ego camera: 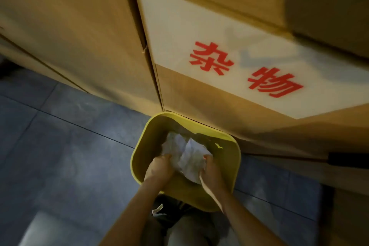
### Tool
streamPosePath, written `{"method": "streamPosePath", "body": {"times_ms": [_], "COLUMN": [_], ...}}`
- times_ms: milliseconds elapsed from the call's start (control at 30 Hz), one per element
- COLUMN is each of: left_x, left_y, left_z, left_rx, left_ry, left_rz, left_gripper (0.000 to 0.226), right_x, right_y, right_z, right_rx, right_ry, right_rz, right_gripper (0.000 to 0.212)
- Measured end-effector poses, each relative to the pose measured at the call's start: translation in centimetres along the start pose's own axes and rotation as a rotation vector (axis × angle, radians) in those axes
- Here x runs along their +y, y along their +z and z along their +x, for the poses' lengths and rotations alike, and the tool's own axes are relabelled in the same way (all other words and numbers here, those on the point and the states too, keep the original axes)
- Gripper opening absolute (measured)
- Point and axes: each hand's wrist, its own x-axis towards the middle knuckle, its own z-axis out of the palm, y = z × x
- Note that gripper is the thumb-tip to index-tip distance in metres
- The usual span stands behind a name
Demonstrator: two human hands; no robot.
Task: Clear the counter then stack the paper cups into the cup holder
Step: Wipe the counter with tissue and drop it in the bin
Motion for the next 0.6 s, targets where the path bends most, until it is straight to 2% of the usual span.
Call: {"method": "streamPosePath", "body": {"times_ms": [100,233,333,600], "left_x": [0.4,3.3,6.6,17.3], "left_y": [-1.3,-5.7,-10.4,-22.8], "left_z": [-2.5,-8.0,-12.8,-25.3], "left_rx": [0.046,0.085,0.122,0.25], "left_ry": [0.002,0.062,0.138,0.381], "left_rz": [-0.016,0.059,0.092,0.144], "left_gripper": [0.034,0.039,0.024,0.021], "right_x": [-1.7,-6.3,-10.6,-21.5], "right_y": [-2.1,-6.9,-11.3,-24.3], "right_z": [-2.6,-7.6,-12.2,-24.8], "right_rx": [0.029,-0.003,-0.015,0.11], "right_ry": [-0.095,-0.15,-0.209,-0.385], "right_rz": [-0.052,-0.197,-0.339,-0.229], "right_gripper": [0.027,0.025,0.028,0.02]}}
